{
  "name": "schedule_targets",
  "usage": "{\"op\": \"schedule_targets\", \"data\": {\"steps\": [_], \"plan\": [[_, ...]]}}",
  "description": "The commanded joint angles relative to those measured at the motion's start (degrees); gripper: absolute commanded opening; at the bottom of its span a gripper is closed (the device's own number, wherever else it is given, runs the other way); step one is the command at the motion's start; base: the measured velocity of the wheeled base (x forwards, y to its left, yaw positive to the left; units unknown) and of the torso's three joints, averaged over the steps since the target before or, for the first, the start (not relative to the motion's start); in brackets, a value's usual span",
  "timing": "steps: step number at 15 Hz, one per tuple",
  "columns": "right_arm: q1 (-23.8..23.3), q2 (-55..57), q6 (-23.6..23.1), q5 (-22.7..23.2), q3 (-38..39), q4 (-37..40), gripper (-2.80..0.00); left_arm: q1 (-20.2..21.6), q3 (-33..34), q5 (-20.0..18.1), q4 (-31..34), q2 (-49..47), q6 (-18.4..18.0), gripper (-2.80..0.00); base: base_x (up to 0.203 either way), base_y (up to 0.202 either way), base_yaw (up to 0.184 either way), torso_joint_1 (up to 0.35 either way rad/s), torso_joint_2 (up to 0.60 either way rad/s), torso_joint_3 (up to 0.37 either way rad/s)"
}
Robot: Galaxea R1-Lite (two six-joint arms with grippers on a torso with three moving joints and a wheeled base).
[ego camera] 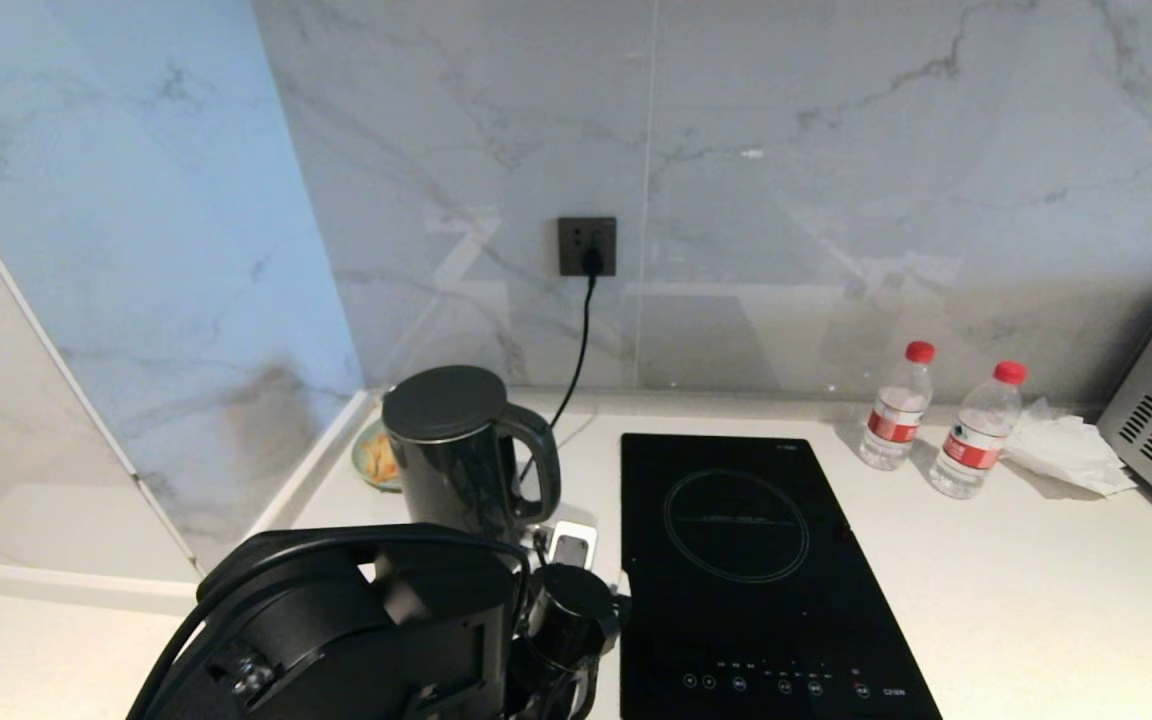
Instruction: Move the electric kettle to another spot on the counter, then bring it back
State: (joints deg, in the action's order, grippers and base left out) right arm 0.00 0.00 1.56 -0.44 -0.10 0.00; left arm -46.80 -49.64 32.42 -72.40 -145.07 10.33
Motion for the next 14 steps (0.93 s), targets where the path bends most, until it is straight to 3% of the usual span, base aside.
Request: {"op": "schedule_targets", "data": {"steps": [1,14], "plan": [[0.0,0.0,0.0,0.0,0.0,0.0,-2.80,0.0,0.5,0.2,-0.5,0.2,0.1,0.00,0.000,0.000,0.000,0.000,0.00,0.000],[0.0,0.0,0.0,0.0,0.0,0.0,-2.80,0.1,-2.3,0.4,-1.7,0.8,0.0,0.00,0.000,0.000,0.000,0.000,0.00,0.000]]}}
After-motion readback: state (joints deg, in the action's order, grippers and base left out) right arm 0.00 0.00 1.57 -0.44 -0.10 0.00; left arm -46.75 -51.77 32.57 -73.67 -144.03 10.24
